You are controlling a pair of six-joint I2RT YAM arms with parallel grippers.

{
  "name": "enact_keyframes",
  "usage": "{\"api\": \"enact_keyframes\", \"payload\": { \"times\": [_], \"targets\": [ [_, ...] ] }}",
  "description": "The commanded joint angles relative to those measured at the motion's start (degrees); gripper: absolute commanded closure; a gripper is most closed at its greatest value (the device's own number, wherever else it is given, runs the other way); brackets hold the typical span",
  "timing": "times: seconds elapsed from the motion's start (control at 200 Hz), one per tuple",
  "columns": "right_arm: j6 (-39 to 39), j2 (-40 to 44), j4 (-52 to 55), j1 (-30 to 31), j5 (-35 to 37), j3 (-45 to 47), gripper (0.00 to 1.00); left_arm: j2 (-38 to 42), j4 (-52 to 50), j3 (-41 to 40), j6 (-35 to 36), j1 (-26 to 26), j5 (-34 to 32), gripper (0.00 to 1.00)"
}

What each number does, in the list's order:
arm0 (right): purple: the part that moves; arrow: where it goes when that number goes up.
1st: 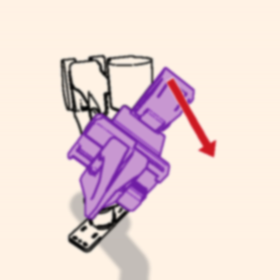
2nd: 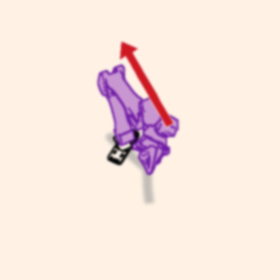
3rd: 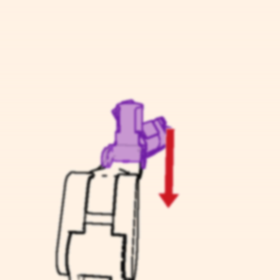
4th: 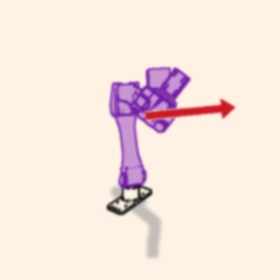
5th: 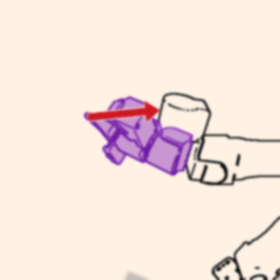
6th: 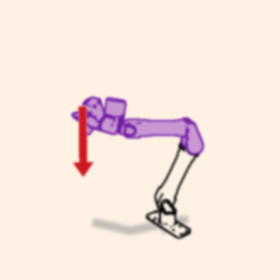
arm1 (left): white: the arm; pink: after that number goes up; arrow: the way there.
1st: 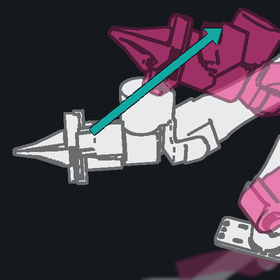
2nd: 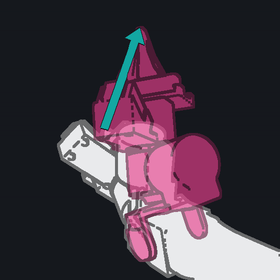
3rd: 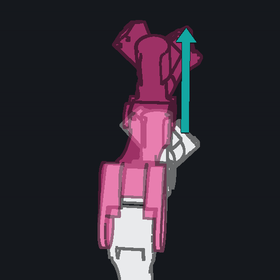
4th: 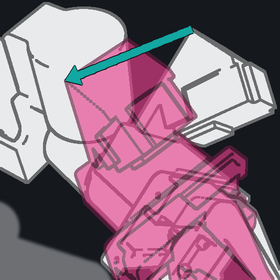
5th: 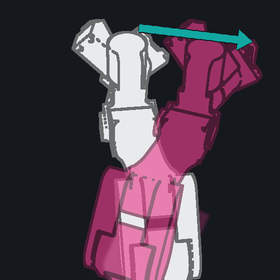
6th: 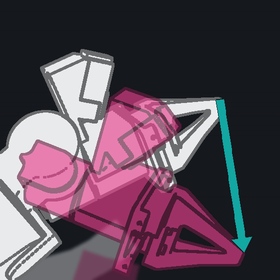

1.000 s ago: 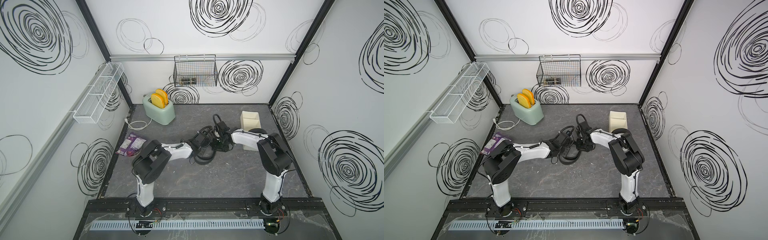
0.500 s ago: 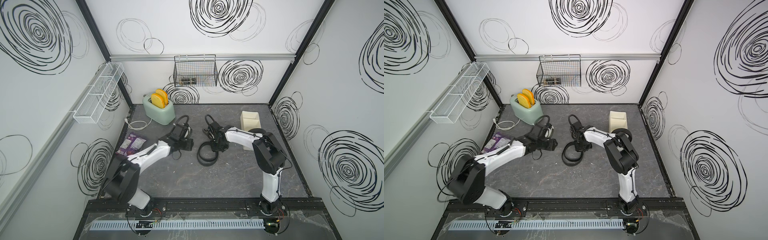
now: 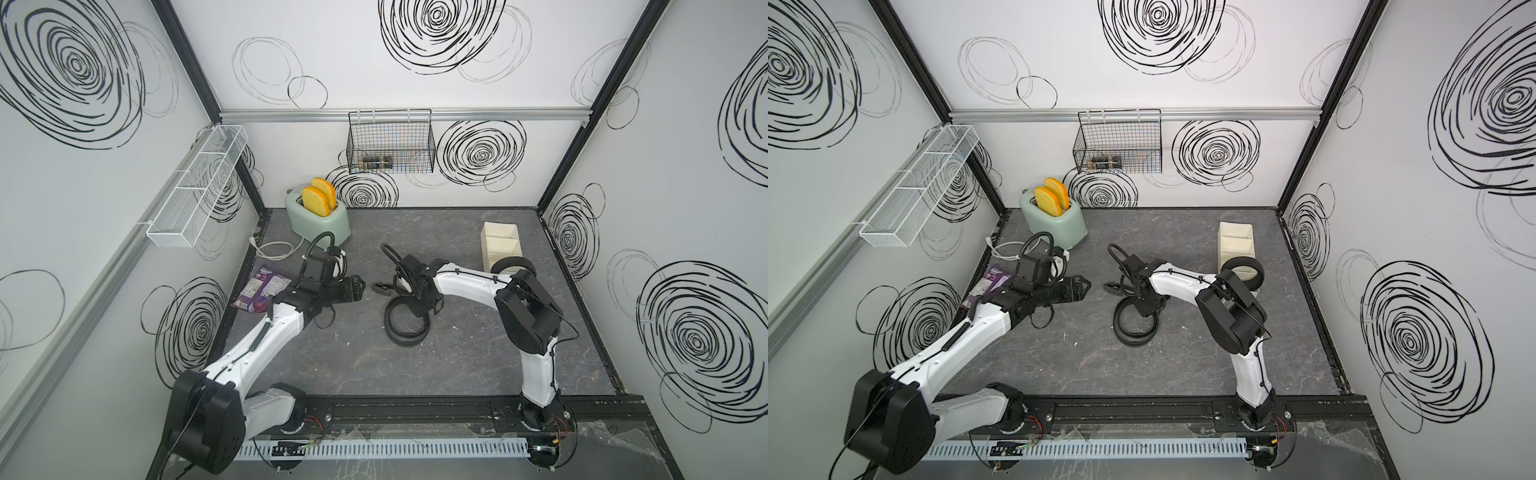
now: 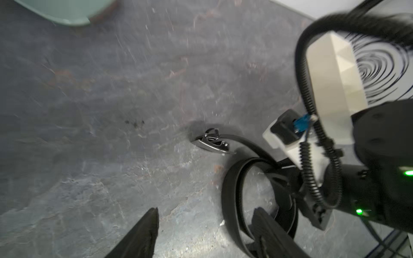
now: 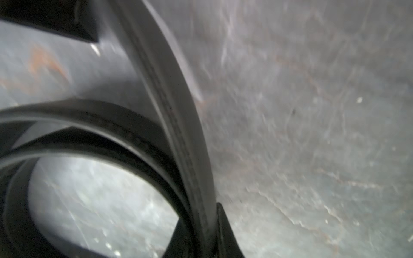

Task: Place the belts into the storage roll
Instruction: Roll the belt at the center of the board.

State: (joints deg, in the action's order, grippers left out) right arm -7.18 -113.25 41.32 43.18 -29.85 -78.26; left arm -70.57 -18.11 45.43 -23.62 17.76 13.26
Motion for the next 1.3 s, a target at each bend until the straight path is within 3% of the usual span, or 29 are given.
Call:
{"api": "enact_keyframes", "payload": {
  "times": [0.0,0.225,0.445,0.626,0.856,1.116,1.296],
  "targets": [
    [3.94,1.75,2.19,-1.71,0.41,2.12,0.86,-0.8,-0.39,0.31,3.49,1.13,2.57,0.29],
    [4.36,2.61,1.65,-1.8,4.55,3.81,0.86,-3.05,2.74,0.4,4.15,4.42,5.15,0.27],
    [3.41,6.21,1.57,-2.31,12.55,6.05,0.87,-12.76,9.16,4.23,0.22,7.51,8.87,0.27],
    [2.42,7.61,1.69,-2.49,12.16,8.19,0.87,-20.43,10.23,7.17,0.62,9.94,8.9,0.26],
    [1.17,8.28,1.26,-1.34,11.35,10.06,0.87,-24.06,13.36,8.71,-0.64,11.84,10.51,0.24],
    [0.45,10.8,0.52,-1.17,10.96,13.38,0.87,-29.35,10.75,12.15,-2.49,13.7,6.42,0.24],
    [1.07,11.56,0.79,-1.25,10.62,13.59,0.87,-36.54,3.73,17.02,1.64,14.49,0.36,0.26]
  ]
}}
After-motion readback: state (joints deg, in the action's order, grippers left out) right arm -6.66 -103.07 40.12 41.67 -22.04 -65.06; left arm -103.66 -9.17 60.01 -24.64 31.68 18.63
